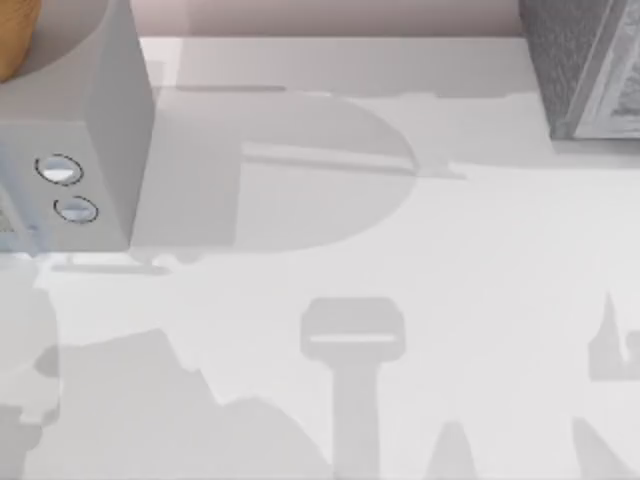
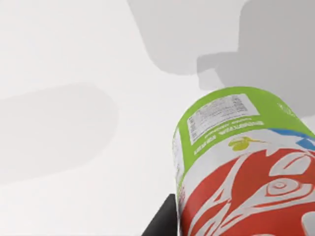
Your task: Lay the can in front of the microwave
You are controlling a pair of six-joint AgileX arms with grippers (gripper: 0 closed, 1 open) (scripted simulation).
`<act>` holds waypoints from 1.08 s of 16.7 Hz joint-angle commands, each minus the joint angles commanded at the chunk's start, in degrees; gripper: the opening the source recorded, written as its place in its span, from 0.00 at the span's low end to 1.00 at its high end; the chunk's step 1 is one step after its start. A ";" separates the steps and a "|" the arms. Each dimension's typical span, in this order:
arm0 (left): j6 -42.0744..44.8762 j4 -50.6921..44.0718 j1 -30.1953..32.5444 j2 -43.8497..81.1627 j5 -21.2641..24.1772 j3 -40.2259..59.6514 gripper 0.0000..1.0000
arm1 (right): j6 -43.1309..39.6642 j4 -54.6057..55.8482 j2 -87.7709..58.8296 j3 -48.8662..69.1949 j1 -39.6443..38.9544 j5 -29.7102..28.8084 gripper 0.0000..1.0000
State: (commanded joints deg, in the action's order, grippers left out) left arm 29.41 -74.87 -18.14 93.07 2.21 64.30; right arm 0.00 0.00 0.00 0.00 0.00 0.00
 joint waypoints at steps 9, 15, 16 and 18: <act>7.83 11.43 -17.94 -2.11 -2.11 0.14 0.00 | 0.00 0.00 0.00 0.00 0.00 0.00 1.00; 7.87 12.52 -17.87 -1.78 -2.13 -0.77 0.00 | 0.00 0.00 0.00 0.00 0.00 0.00 1.00; 7.87 13.03 -17.93 -1.72 -2.12 -1.12 0.00 | 0.00 0.00 0.00 0.00 0.00 0.00 1.00; 7.87 13.28 -17.97 -1.68 -2.11 -1.29 0.00 | 0.00 0.00 0.00 0.00 0.00 0.00 1.00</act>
State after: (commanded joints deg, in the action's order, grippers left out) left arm 37.28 -61.59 -36.11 91.39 0.10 63.01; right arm 0.00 0.00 0.00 0.00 0.00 0.00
